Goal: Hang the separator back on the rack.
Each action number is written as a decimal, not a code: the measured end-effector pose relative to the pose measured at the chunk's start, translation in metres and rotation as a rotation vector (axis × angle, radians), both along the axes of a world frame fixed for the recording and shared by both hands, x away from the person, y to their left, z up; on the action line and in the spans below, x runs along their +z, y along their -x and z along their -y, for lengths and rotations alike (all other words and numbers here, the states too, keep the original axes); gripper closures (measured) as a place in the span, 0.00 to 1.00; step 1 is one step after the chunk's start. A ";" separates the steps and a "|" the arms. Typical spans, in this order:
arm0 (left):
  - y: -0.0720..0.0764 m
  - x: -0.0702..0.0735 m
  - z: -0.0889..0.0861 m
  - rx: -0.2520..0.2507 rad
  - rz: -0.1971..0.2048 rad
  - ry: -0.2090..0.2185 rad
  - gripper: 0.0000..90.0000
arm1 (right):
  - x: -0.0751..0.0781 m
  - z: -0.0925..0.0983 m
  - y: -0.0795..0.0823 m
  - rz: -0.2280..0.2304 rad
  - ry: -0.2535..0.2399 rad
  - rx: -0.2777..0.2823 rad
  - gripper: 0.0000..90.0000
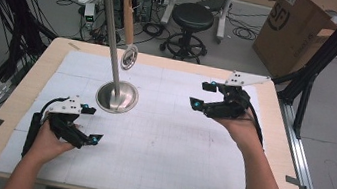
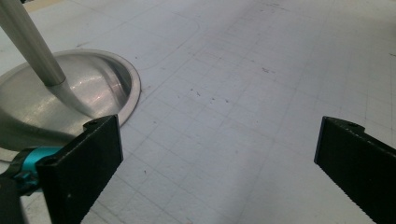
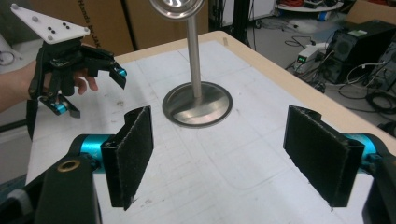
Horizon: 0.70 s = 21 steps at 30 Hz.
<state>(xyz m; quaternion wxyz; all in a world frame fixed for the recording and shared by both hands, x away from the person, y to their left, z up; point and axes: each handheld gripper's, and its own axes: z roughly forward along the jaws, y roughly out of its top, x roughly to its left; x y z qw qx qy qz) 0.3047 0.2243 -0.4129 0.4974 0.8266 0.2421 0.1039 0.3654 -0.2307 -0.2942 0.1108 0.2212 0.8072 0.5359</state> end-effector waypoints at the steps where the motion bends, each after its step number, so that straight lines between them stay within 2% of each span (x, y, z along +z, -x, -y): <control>1: 0.000 0.000 0.000 0.000 0.000 0.001 0.02 | -0.003 0.003 0.001 -0.005 0.002 -0.003 0.26; 11: -0.001 -0.001 0.000 0.006 -0.001 -0.003 0.02 | -0.039 0.024 0.012 -0.036 -0.010 -0.044 0.22; 21: -0.001 -0.001 0.000 0.007 -0.002 -0.003 0.02 | -0.079 0.039 0.024 -0.097 -0.044 -0.076 0.18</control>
